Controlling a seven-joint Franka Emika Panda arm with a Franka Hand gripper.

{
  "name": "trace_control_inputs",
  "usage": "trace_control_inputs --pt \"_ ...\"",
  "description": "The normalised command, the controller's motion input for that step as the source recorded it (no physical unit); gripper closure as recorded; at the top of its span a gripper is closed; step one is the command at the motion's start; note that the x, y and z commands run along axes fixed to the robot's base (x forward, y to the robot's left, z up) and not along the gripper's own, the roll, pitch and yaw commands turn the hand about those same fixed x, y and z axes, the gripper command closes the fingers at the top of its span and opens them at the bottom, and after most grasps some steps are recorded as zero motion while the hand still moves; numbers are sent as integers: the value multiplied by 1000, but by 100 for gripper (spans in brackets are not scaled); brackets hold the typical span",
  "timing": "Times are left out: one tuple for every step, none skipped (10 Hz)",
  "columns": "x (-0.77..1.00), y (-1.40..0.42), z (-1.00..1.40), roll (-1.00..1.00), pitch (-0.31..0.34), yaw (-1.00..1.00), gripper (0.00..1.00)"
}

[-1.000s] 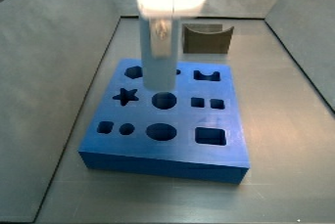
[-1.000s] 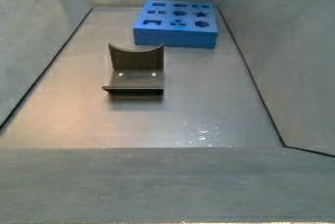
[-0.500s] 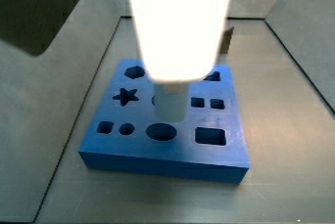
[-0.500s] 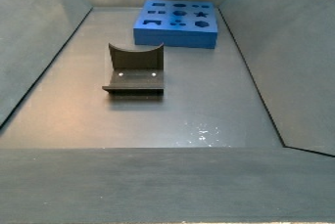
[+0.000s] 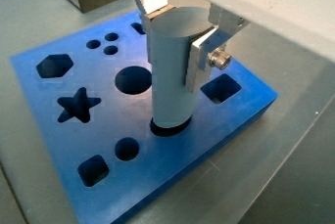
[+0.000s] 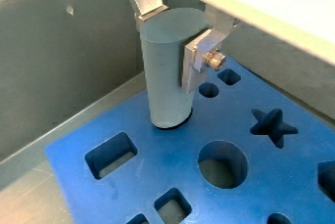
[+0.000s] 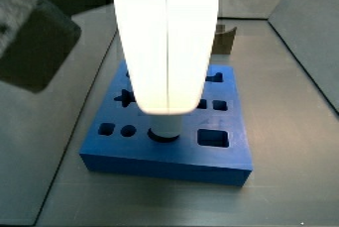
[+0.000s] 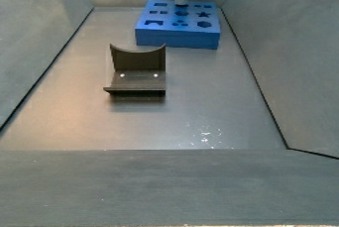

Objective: Pick up the oval object. Move up. Move to above the board. Insert the oval object.
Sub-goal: Insert the oval object.

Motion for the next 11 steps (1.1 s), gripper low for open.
trace_control_inputs --pt "0 0 -34 -14 0 0 100" --pt "0 0 -54 0 0 0 100" --pt "-17 0 -103 0 0 0 100" --pt "-40 0 -220 0 -59 0 100" --pt "-37 0 -251 0 -53 0 100" --pt "0 0 0 -16 0 0 100" --pt "0 -14 -46 0 -14 0 100" --pt "-91 -263 -271 83 -47 31 100" --pt "-31 -166 -231 0 -23 49 100" --pt "0 0 -43 -37 -4 0 100" --pt "0 0 -3 -20 -4 0 100"
